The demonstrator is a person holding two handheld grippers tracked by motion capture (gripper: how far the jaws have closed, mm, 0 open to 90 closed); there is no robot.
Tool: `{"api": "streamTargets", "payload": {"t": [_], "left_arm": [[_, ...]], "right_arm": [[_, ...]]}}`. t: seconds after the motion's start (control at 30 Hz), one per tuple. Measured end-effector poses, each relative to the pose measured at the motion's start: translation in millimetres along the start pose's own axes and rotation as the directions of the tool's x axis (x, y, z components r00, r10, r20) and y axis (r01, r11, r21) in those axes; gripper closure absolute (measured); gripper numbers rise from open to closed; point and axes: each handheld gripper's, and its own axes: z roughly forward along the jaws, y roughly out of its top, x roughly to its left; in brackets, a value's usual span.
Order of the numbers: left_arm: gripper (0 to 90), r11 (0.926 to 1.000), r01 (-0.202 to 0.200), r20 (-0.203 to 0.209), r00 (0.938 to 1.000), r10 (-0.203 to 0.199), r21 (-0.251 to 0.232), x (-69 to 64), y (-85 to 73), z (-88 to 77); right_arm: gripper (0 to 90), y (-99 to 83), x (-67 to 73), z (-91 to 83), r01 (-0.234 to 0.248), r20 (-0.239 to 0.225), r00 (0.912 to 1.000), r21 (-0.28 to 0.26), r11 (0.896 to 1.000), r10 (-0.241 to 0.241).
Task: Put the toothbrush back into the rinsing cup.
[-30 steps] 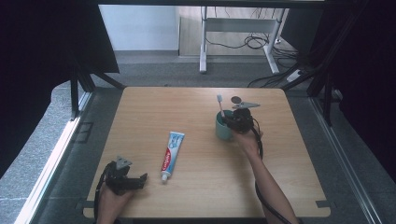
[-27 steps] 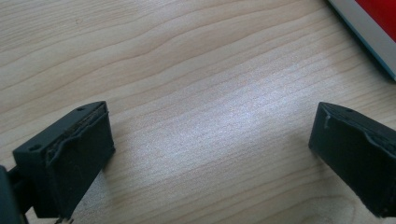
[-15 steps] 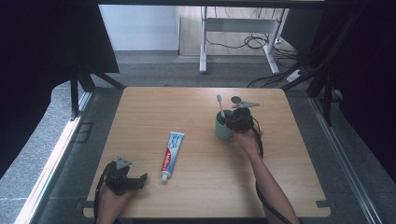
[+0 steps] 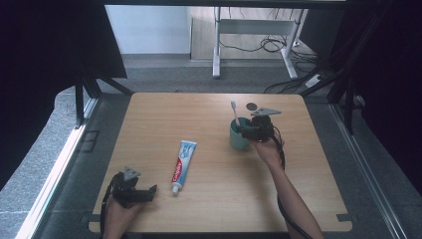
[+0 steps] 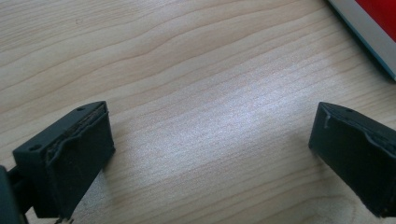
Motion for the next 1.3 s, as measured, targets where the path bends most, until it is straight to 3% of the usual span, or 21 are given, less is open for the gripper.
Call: {"api": "streamTargets", "payload": {"t": [0.27, 0.63, 0.93, 1.1, 1.3], "left_arm": [[0.0, 1.0000, 0.000, 0.000, 1.0000, 0.000, 0.000, 0.0, 0.0, 0.0], [0.0, 1.0000, 0.000, 0.000, 1.0000, 0.000, 0.000, 0.0, 0.0, 0.0], [0.0, 1.0000, 0.001, -0.001, 1.0000, -0.001, 0.000, -0.1, 0.1, 0.1], [0.0, 1.0000, 0.000, -0.001, 1.0000, 0.000, 0.000, -0.1, 0.1, 0.1], [0.0, 1.0000, 0.001, -0.001, 1.0000, -0.001, 0.000, -0.1, 0.1, 0.1]], "right_arm": [[38.1, 2.7, 0.2, -13.7, 0.009, 0.002, 1.0000, -0.023, 1.000, -0.009], [22.6, 4.7, 9.1, -37.7, 0.072, -0.011, 0.9973, -0.027, 0.997, -0.073], [13.0, -6.1, 14.1, -59.8, 0.134, -0.005, 0.9909, -0.025, 0.991, -0.134], [11.4, -12.2, 14.2, -68.1, 0.140, -0.009, 0.9901, -0.028, 0.990, -0.140], [2.4, -22.7, 15.7, -78.5, 0.158, 0.001, 0.9875, -0.009, 0.987, -0.158]]}}
